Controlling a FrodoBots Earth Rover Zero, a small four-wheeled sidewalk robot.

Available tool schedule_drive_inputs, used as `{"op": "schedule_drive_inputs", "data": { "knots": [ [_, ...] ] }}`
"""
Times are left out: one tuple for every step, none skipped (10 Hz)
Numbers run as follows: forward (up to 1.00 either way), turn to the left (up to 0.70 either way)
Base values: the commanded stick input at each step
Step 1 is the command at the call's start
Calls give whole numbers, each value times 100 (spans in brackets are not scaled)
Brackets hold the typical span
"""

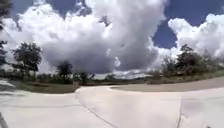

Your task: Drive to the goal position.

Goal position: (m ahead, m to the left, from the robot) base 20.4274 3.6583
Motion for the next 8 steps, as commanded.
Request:
{"op": "schedule_drive_inputs", "data": {
  "knots": [
    [85, 0],
    [85, 0],
    [85, 0],
    [85, 0],
    [85, 0],
    [85, 0],
    [85, 0],
    [85, 0]
  ]
}}
